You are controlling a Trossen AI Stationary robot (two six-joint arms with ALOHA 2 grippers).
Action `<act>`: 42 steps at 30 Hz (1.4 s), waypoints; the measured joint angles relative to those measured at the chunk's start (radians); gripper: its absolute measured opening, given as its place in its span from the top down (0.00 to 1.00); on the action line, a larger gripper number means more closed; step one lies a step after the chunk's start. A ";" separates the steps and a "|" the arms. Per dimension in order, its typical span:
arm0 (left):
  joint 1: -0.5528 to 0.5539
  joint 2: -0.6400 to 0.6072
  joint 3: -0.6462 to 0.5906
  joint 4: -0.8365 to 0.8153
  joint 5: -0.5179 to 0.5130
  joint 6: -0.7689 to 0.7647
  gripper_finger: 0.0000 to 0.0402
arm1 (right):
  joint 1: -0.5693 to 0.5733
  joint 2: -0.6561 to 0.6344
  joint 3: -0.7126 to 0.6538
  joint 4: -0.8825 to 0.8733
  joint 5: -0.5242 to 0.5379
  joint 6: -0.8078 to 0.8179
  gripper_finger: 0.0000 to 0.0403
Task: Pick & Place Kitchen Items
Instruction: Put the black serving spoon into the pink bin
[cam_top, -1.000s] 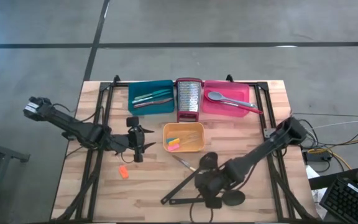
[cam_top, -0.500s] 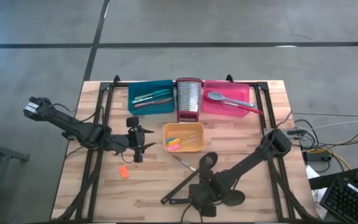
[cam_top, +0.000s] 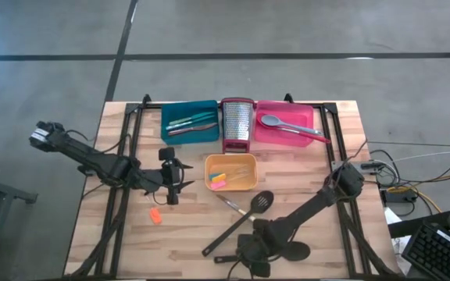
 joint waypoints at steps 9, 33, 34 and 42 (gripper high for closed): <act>0.000 0.000 0.000 0.000 0.000 0.000 0.44 | 0.002 0.001 0.071 0.006 0.014 -0.058 0.56; 0.000 0.000 0.000 -0.001 0.003 -0.004 0.44 | 0.042 0.063 0.066 0.026 0.089 -0.027 0.50; 0.000 0.000 0.000 0.000 0.003 -0.005 0.44 | 0.042 0.063 0.066 0.026 0.089 -0.030 0.51; 0.000 0.000 0.000 0.000 0.003 -0.012 0.44 | 0.042 0.028 0.062 -0.045 0.057 -0.028 0.83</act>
